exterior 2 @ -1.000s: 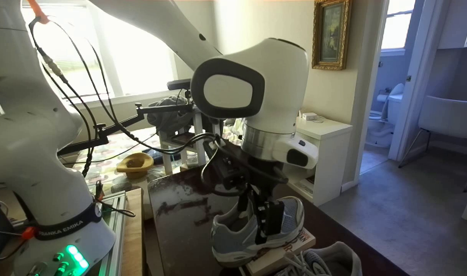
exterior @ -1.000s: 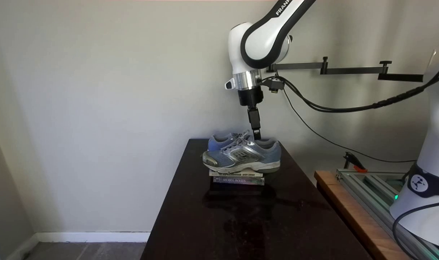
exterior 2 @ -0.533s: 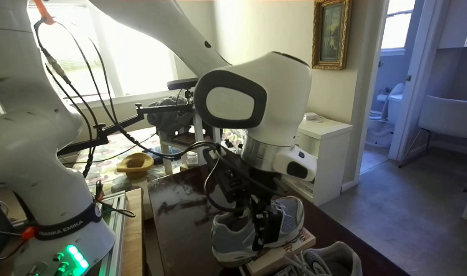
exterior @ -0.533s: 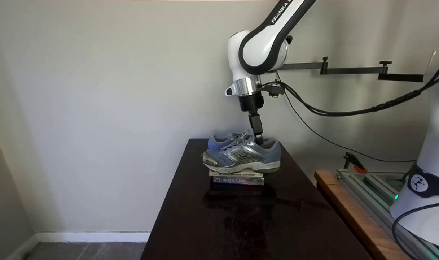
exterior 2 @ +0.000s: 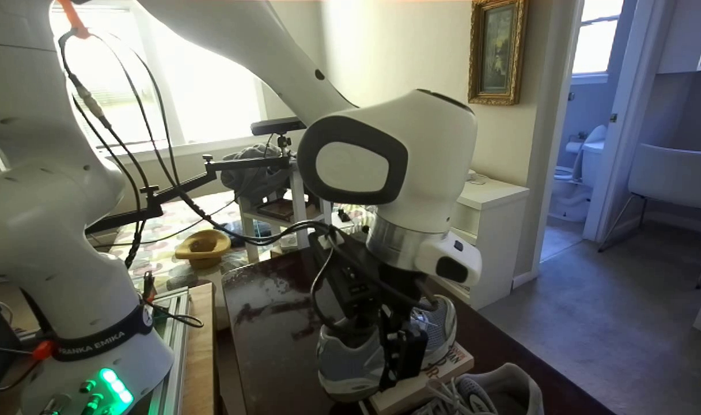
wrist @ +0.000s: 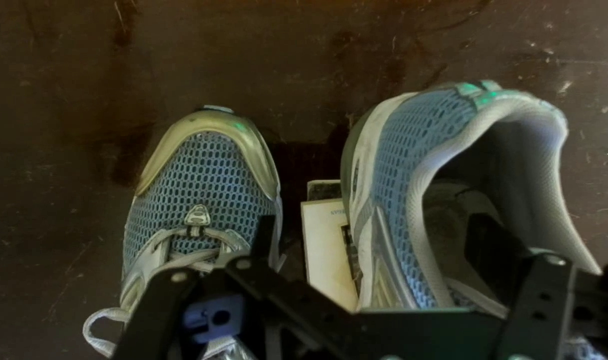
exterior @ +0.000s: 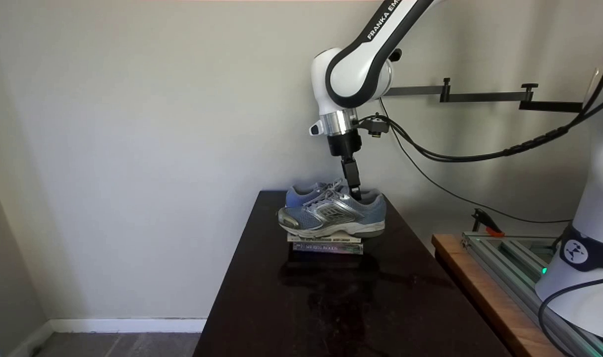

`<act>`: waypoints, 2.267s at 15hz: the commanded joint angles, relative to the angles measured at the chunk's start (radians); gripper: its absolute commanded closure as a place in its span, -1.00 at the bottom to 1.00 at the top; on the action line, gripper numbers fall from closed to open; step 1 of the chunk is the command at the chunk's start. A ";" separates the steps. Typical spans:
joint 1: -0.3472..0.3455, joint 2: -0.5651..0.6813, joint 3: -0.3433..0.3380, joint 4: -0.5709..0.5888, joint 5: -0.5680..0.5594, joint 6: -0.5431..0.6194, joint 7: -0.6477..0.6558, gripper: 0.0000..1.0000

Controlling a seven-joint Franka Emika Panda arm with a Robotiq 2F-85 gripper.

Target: Move the trainers to the left

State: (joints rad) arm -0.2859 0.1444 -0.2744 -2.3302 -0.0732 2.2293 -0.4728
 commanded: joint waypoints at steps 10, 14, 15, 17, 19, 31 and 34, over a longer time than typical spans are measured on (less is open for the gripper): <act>-0.026 0.056 0.021 0.079 0.105 -0.035 -0.021 0.96; -0.032 0.069 0.039 0.133 0.178 -0.084 -0.034 0.95; -0.028 0.070 0.045 0.147 0.177 -0.088 -0.032 0.96; -0.018 0.065 0.062 0.171 0.164 -0.094 -0.037 0.96; 0.000 0.055 0.083 0.192 0.132 -0.101 -0.042 0.96; 0.068 0.049 0.146 0.210 0.018 -0.102 -0.170 0.96; 0.074 0.063 0.159 0.200 -0.028 -0.078 -0.275 0.96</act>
State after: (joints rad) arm -0.2188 0.2041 -0.1258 -2.1187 -0.0567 2.1219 -0.6697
